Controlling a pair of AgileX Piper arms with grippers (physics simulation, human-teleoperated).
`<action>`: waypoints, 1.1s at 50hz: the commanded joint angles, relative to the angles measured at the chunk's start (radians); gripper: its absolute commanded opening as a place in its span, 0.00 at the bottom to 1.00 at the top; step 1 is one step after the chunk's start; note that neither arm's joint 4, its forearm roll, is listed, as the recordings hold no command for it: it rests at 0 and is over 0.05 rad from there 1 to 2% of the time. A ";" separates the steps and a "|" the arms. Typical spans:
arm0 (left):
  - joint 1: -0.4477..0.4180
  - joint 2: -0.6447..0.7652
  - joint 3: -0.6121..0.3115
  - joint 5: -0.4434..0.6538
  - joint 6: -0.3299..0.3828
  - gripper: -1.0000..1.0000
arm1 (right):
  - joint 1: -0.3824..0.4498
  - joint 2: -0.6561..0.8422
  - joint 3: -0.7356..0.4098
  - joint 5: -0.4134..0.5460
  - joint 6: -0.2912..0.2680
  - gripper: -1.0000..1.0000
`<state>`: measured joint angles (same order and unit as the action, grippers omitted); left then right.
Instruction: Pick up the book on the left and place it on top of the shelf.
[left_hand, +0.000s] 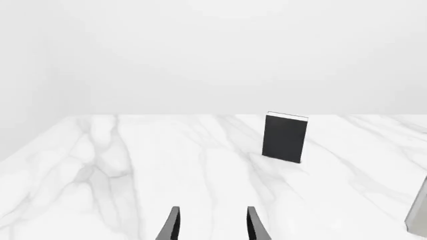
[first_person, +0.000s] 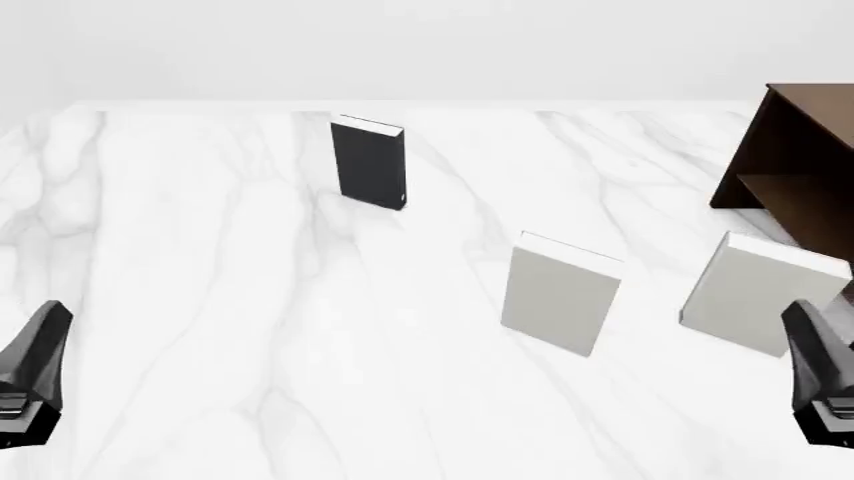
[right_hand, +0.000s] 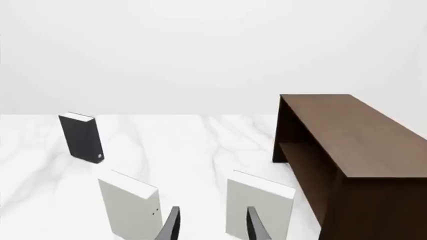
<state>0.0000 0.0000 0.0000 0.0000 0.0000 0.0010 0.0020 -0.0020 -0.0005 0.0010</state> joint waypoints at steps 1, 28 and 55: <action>0.000 0.000 0.000 0.000 0.000 1.00 | 0.003 0.007 -0.005 -0.001 0.008 1.00; 0.000 0.000 0.000 0.000 0.000 1.00 | 0.158 0.093 -0.257 0.121 0.030 1.00; 0.000 0.000 0.000 0.000 0.000 1.00 | 0.358 0.632 -0.832 0.217 -0.118 1.00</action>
<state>0.0000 0.0000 0.0000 0.0000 0.0000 0.2915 0.4495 -0.6446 0.1741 -0.0674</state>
